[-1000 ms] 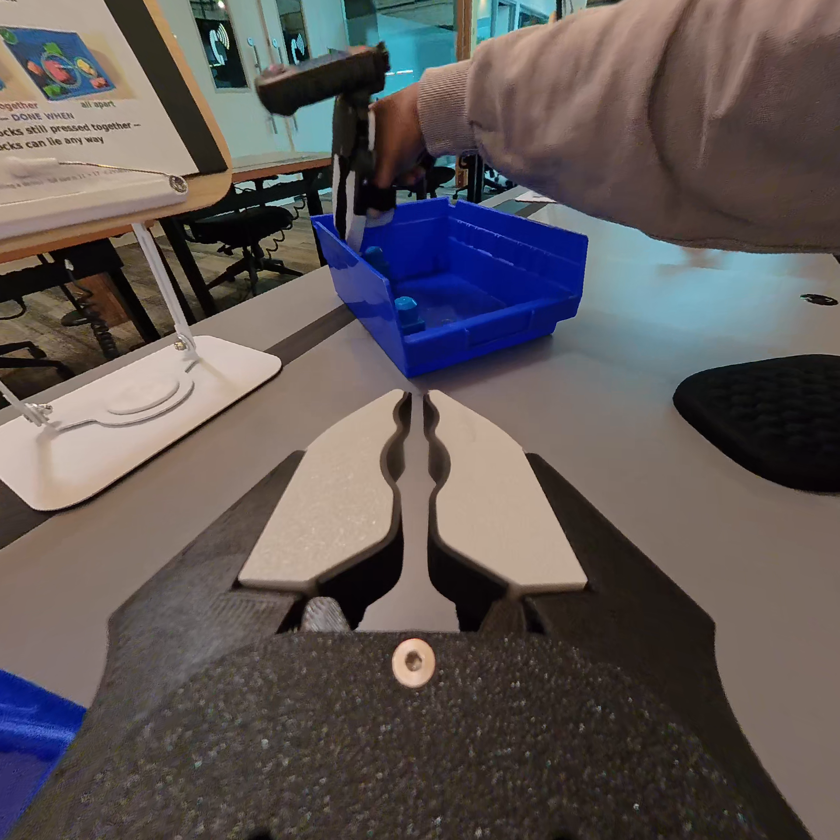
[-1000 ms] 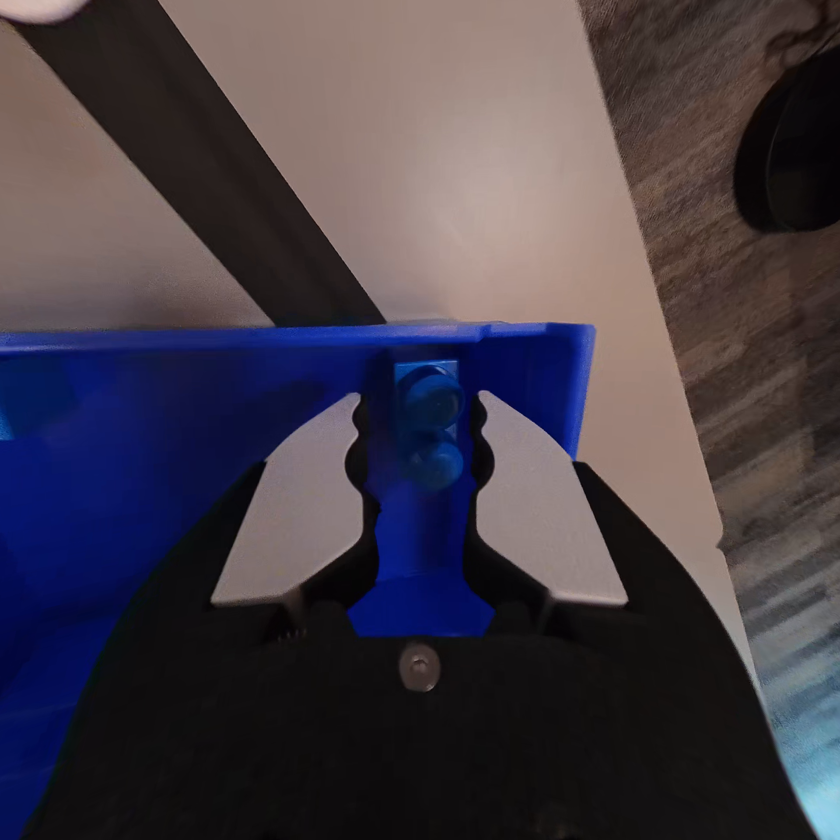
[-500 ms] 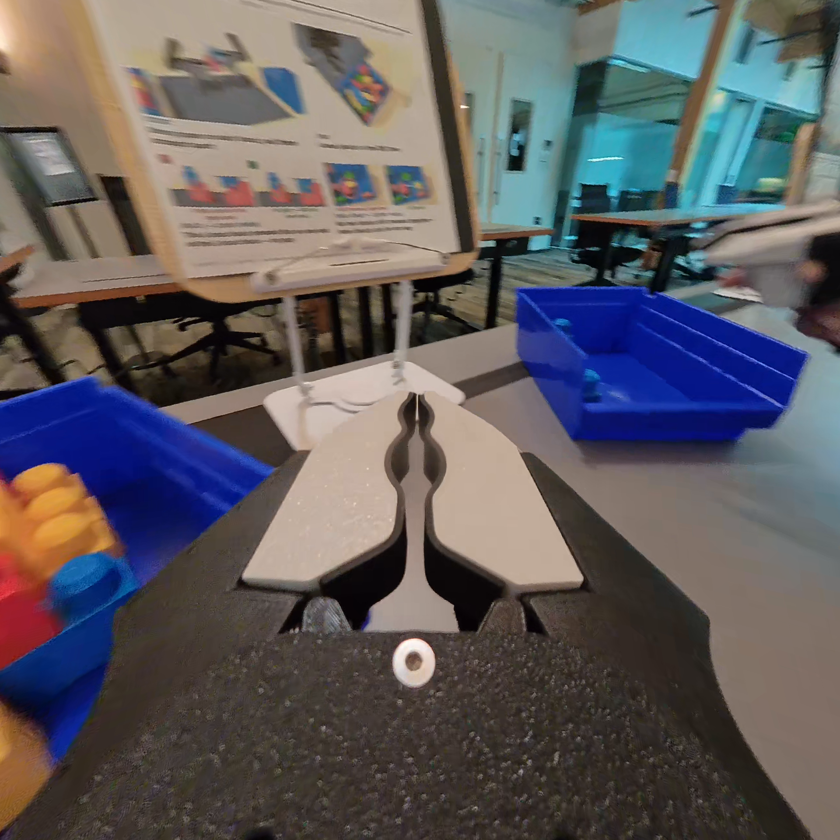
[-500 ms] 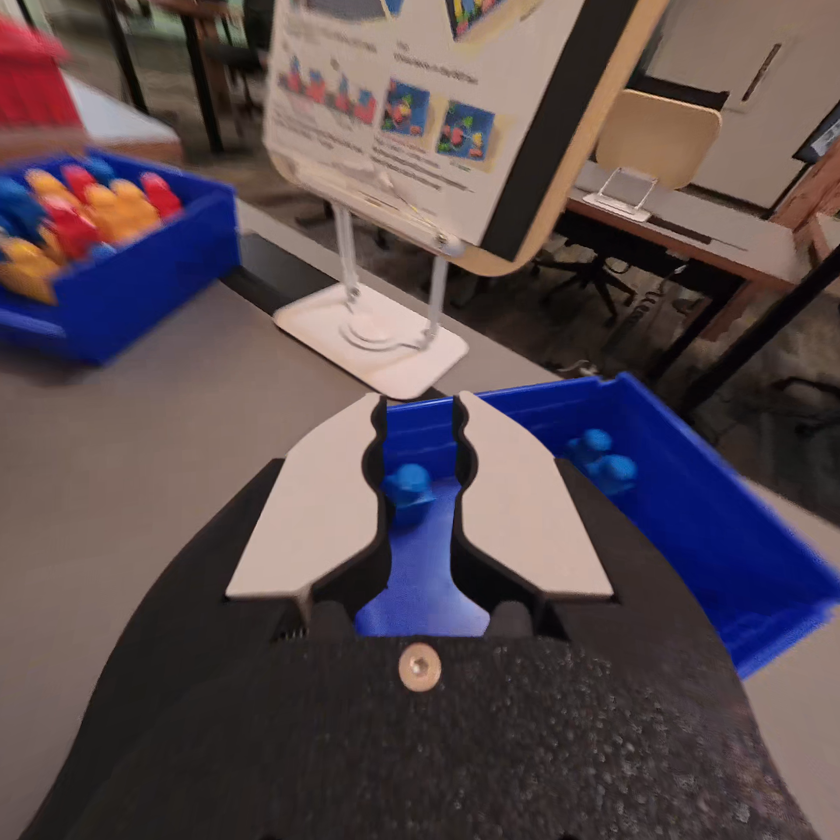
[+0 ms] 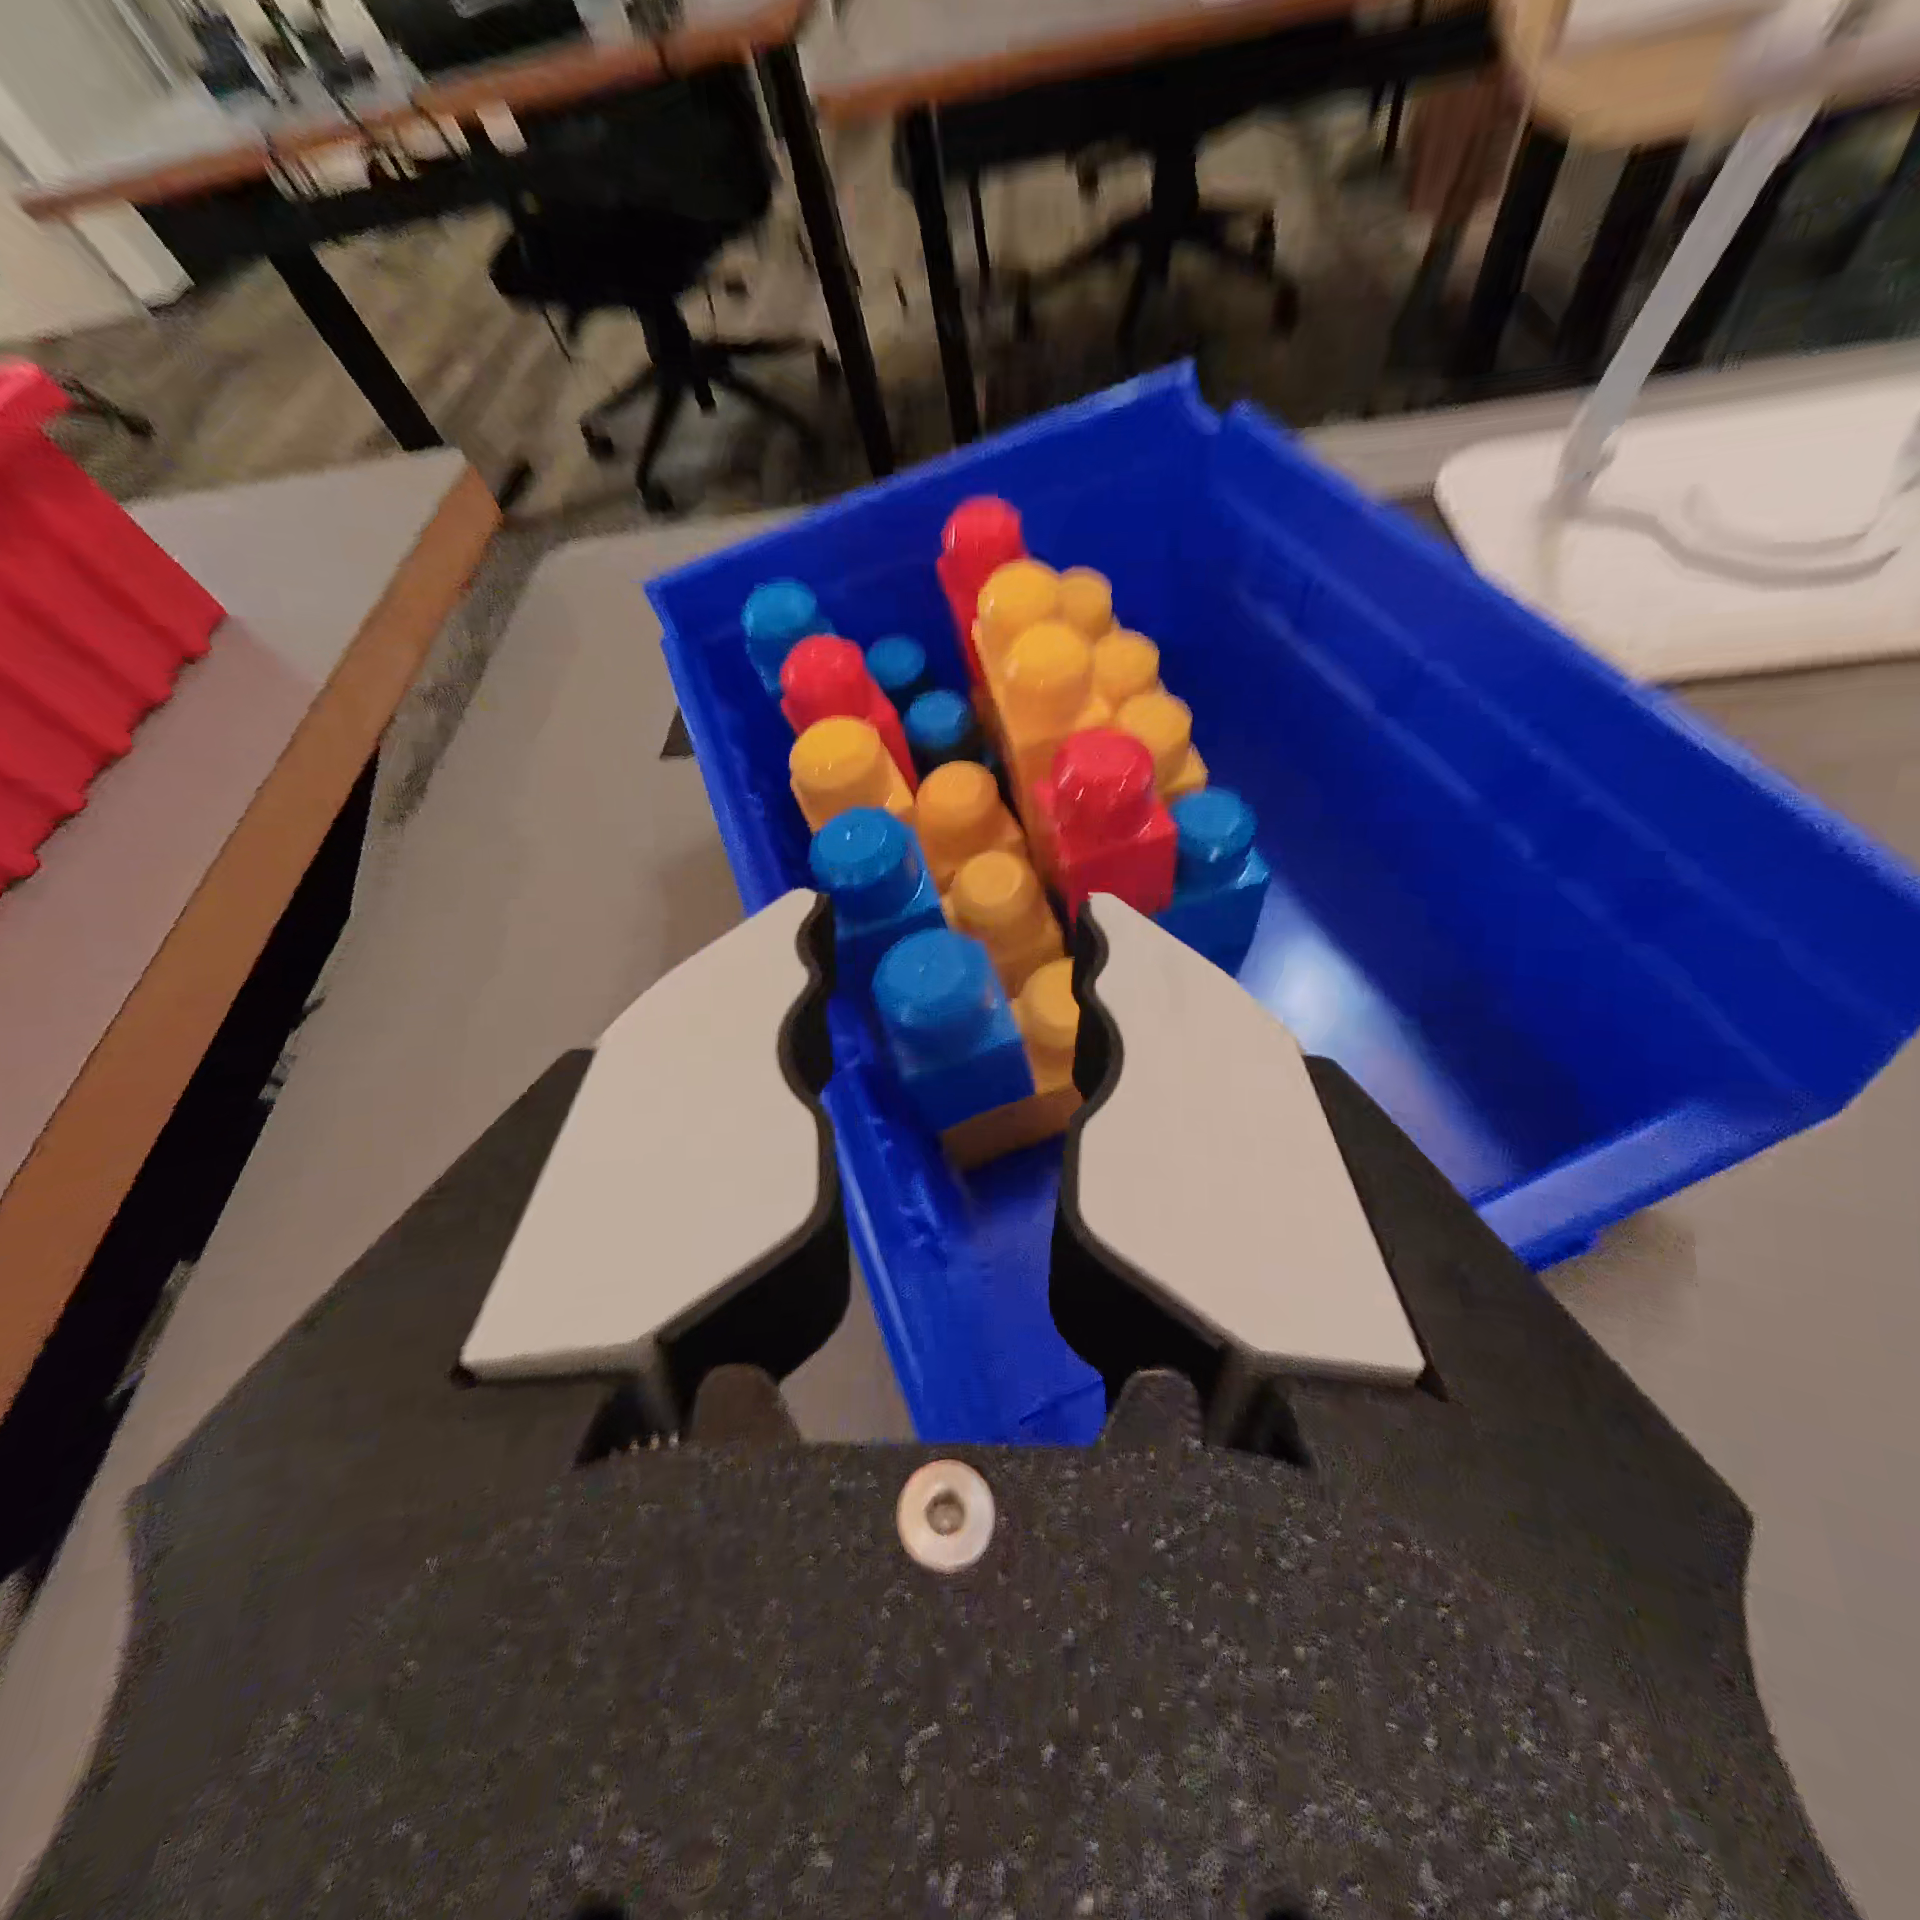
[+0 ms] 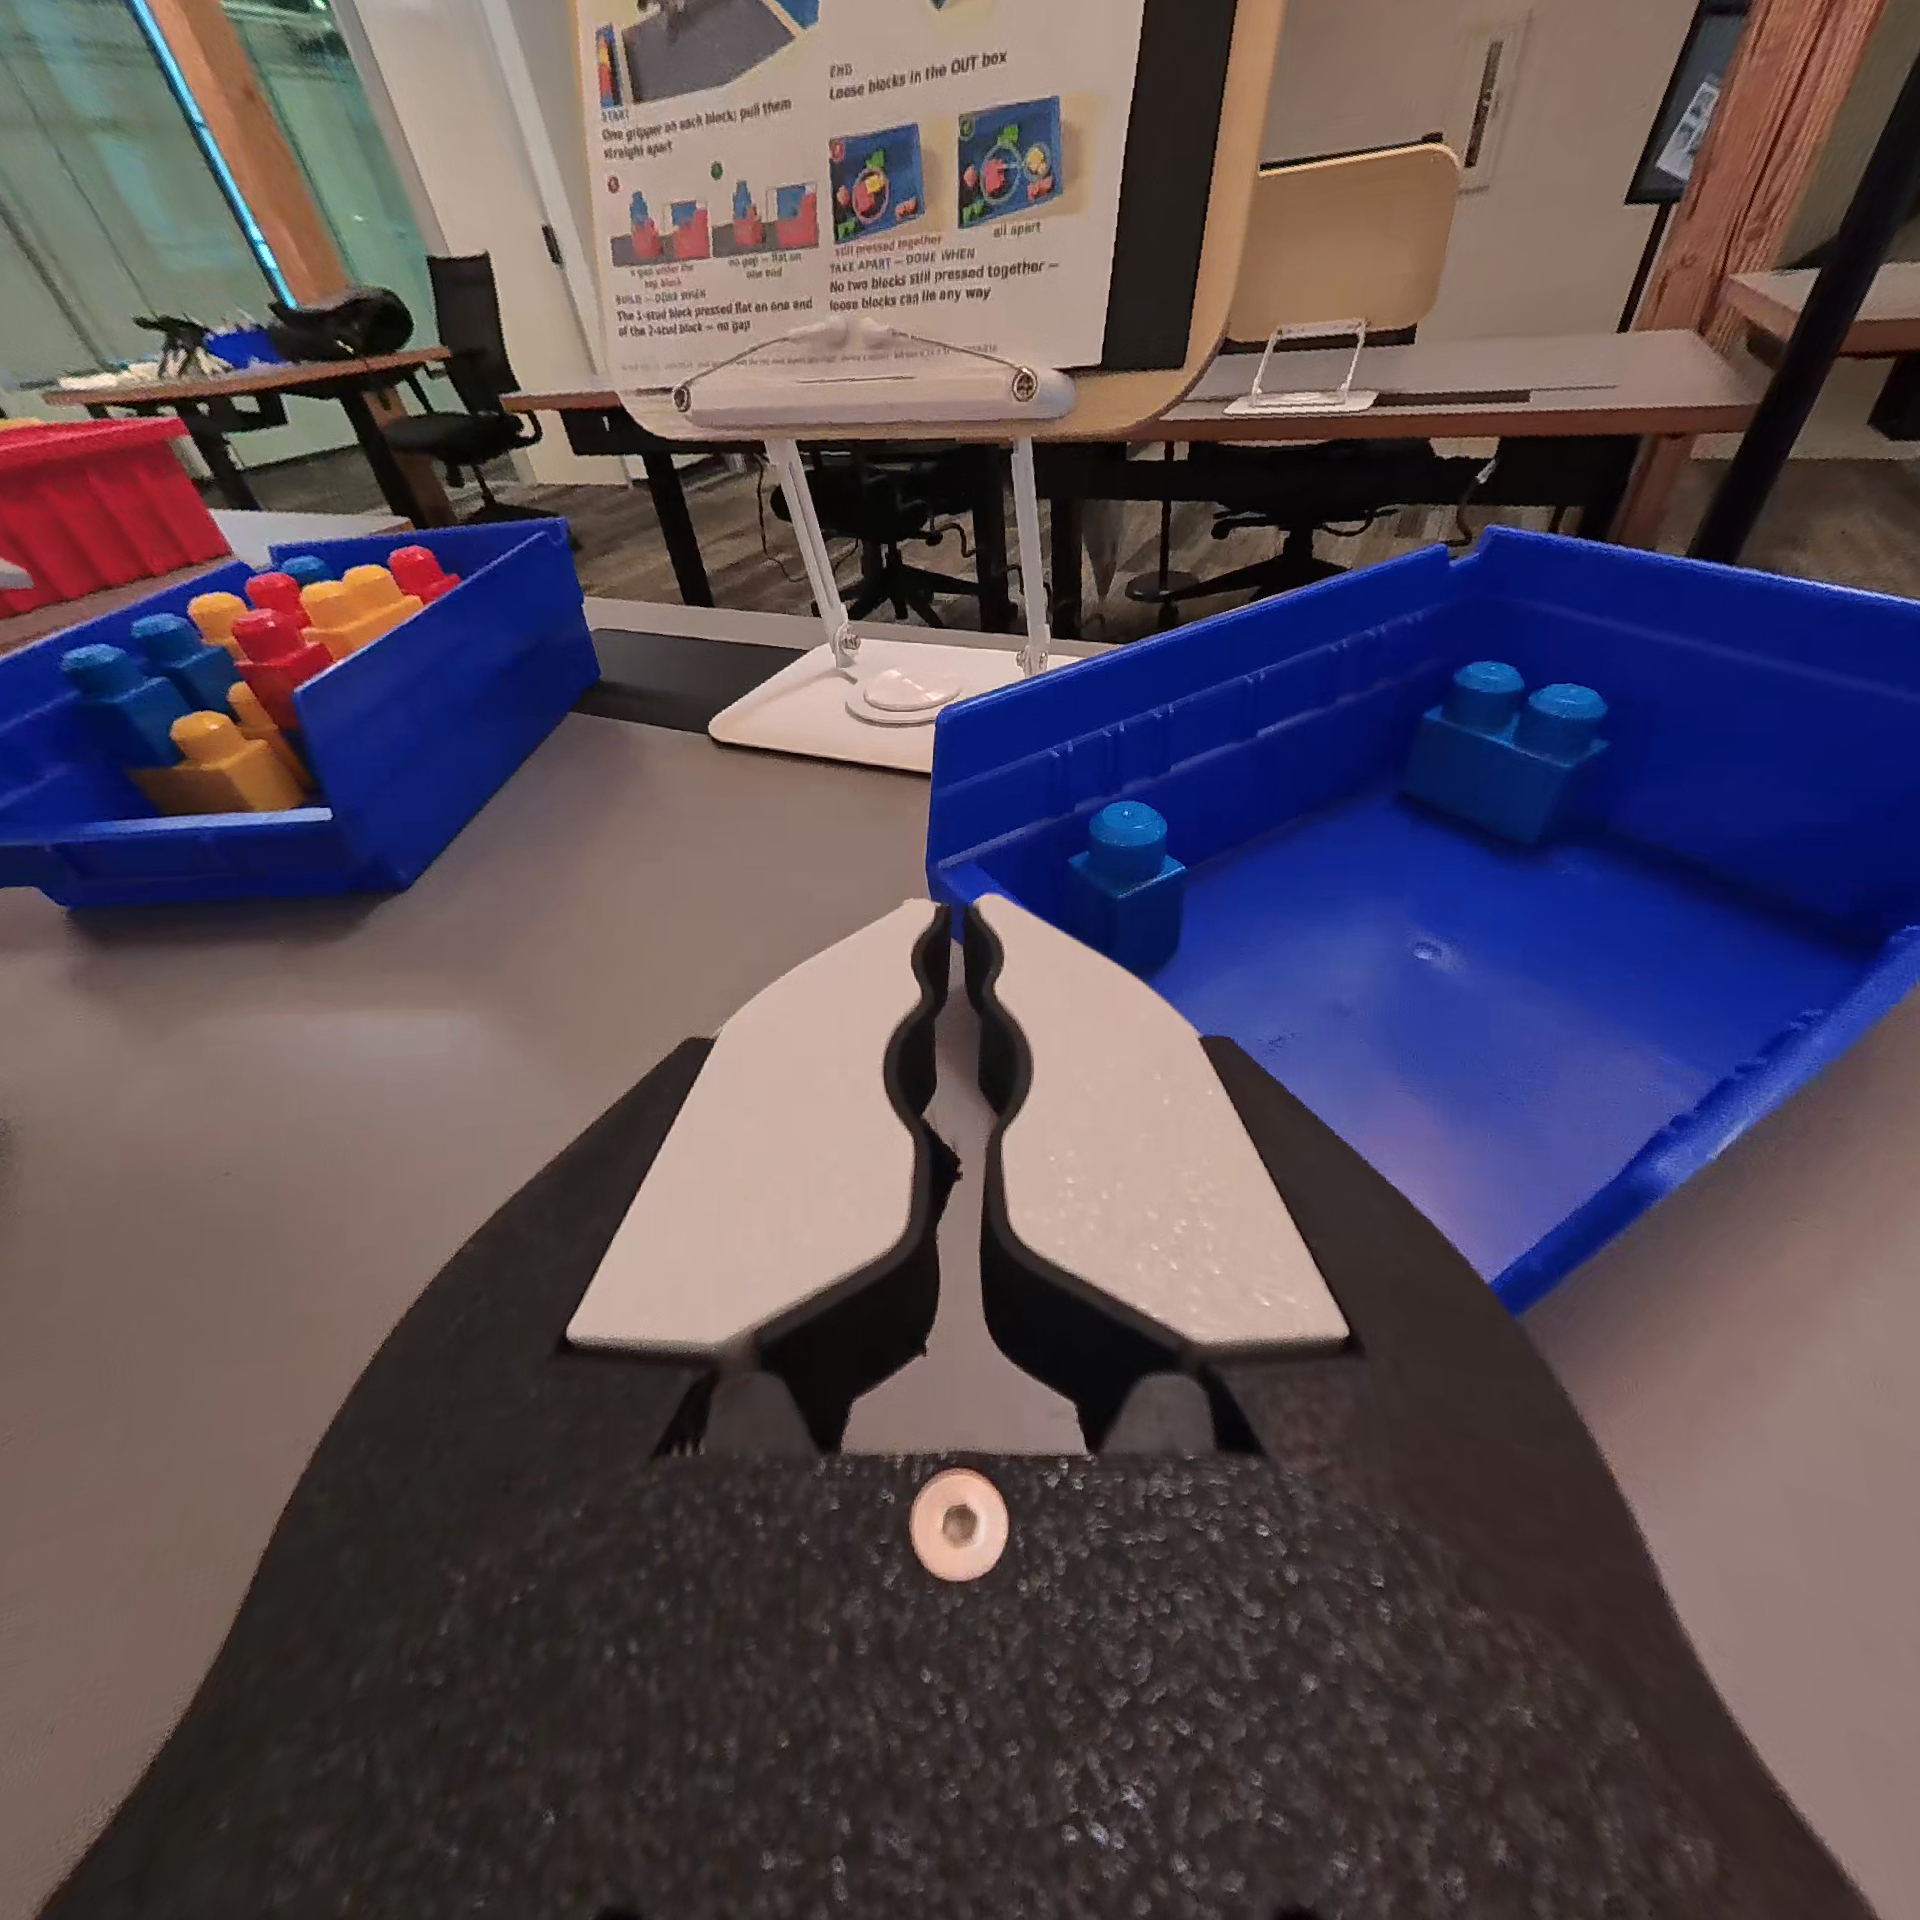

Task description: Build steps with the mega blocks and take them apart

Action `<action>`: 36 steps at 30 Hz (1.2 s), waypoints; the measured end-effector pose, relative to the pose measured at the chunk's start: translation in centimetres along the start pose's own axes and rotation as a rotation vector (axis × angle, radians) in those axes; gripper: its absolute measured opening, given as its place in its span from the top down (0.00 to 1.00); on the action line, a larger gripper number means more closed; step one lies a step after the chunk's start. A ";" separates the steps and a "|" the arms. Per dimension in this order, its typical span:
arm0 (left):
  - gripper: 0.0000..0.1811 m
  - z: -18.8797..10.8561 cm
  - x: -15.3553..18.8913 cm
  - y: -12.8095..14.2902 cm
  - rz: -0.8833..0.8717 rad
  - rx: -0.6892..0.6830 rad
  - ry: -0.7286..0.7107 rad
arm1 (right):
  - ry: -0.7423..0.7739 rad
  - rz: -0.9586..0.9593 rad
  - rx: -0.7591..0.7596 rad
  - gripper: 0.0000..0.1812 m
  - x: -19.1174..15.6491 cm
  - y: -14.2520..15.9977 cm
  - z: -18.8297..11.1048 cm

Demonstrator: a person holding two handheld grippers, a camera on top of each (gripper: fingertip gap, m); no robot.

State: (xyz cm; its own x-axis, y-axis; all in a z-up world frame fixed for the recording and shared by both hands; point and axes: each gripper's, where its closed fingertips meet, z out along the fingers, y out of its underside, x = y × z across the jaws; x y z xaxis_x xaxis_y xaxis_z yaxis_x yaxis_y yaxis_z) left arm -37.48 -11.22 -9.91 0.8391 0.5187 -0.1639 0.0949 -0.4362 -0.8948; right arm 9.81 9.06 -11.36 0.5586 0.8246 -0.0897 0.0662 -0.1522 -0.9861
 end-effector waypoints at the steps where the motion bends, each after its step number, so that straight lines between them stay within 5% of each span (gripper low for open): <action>1: 0.75 0.5 -0.4 0.6 0.019 -0.062 0.006 | -0.001 -0.008 -0.007 0.99 0.0 0.1 0.0; 7: 0.72 2.9 -1.4 3.2 0.075 -0.304 0.045 | -0.012 -0.051 -0.030 0.99 -0.4 0.4 -0.2; 12: 0.81 3.9 -0.9 4.3 0.101 -0.399 0.061 | -0.024 -0.058 -0.048 0.99 -0.6 0.7 -0.3; 22: 0.83 3.7 -1.0 4.6 0.163 -0.396 0.057 | -0.047 -0.062 -0.071 0.98 -1.1 1.2 -0.3; 26: 0.83 2.0 -0.4 2.6 0.191 -0.277 0.038 | -0.069 -0.101 -0.070 0.98 -2.0 0.8 -0.3; 31: 0.84 -3.4 6.1 -3.0 0.218 -0.050 0.188 | -0.199 -0.180 -0.074 0.92 -6.3 0.4 0.3; 36: 0.84 -7.9 16.5 -5.0 0.364 0.060 0.377 | -0.390 -0.221 -0.202 0.67 -13.3 1.7 1.8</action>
State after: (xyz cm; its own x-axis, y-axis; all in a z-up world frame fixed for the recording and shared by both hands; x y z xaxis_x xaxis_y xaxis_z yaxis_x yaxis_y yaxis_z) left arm -19.94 -6.26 -4.84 0.9476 0.0357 -0.3174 -0.2601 -0.4904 -0.8318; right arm 0.97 -1.16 -12.06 0.1648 0.9857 0.0348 0.3283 -0.0215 -0.9443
